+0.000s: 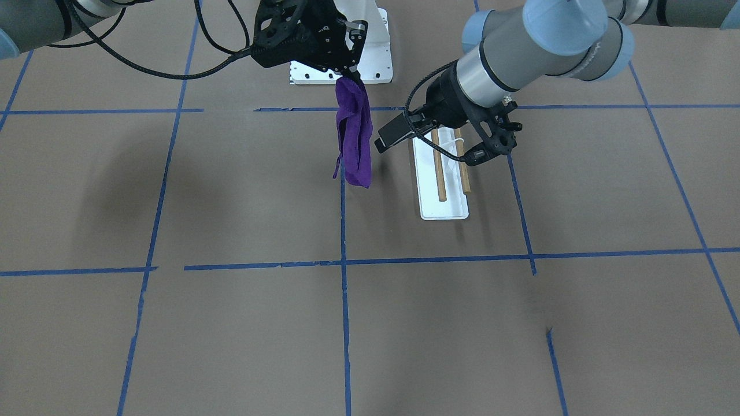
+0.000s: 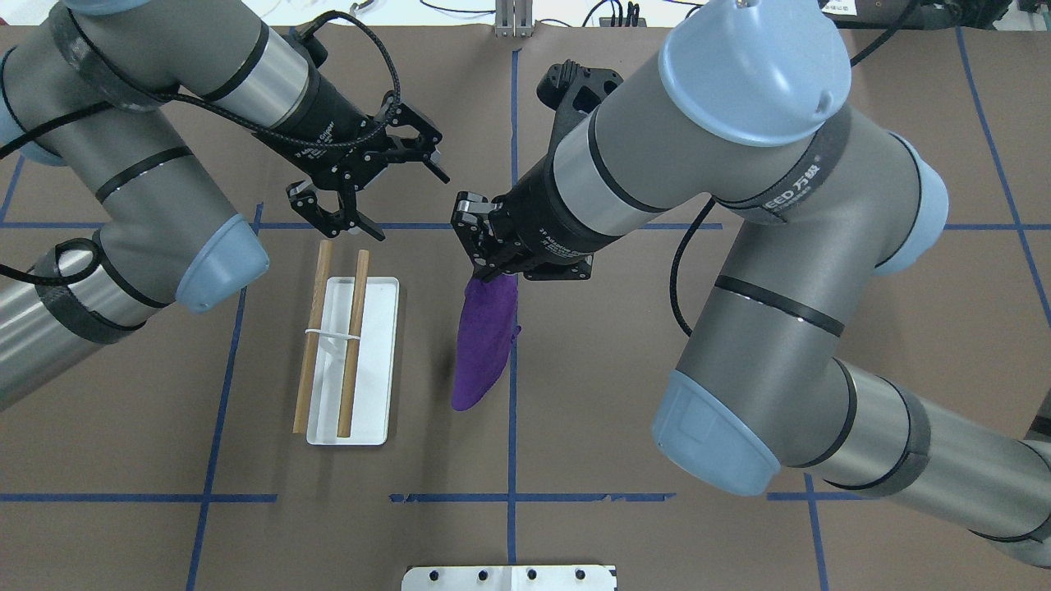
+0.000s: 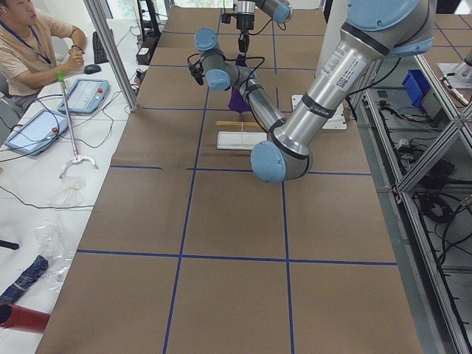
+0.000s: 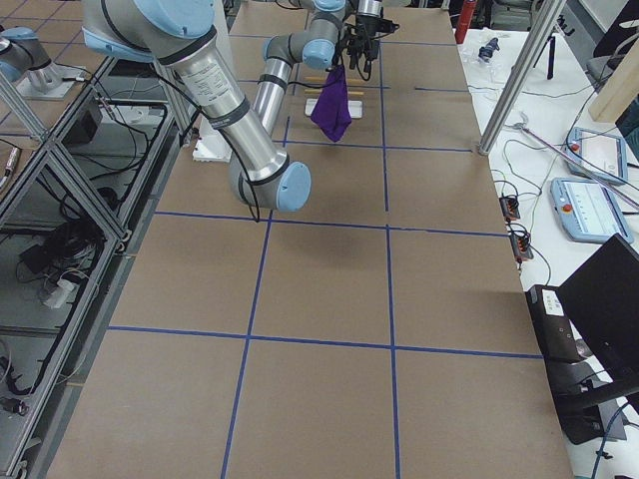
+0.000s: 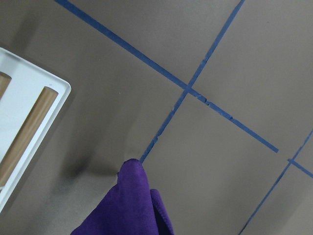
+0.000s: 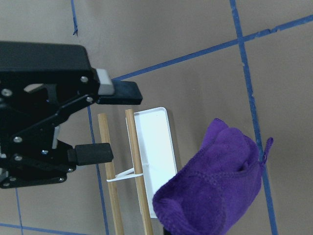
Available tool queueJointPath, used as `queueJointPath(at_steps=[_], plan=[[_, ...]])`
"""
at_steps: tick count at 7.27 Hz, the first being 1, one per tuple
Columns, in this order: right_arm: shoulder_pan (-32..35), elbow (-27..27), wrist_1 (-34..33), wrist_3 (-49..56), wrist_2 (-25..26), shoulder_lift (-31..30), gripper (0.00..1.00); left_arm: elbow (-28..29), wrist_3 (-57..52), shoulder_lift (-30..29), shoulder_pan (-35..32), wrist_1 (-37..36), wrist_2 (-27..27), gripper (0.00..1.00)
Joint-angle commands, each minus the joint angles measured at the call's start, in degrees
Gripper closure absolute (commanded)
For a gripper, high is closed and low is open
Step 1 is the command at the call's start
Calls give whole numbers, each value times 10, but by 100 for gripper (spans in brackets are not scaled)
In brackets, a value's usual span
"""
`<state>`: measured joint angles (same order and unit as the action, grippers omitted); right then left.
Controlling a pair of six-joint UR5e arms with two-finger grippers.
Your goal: Hang towel on rack
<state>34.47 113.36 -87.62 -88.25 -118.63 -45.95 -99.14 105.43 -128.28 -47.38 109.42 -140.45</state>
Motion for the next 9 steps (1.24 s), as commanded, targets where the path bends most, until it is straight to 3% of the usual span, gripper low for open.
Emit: queueJointPath(at_steps=[1,2,4,5,9], plan=[[-8,-2,1,11,16,1,100,-5,24,-14,26,0,0,9],[-11,-2,0,14,16,1,100,-8,28,-16,33,0,0,22],[-12,-2,1,14,17,1,100,-13,35,-14,38,0,0,58],[-12,-2,0,14,17,1,100,-14,35,-13,38,0,0,64],[-12,-2,1,14,16,2,100,-27,36,-12,38,0,-3,64]])
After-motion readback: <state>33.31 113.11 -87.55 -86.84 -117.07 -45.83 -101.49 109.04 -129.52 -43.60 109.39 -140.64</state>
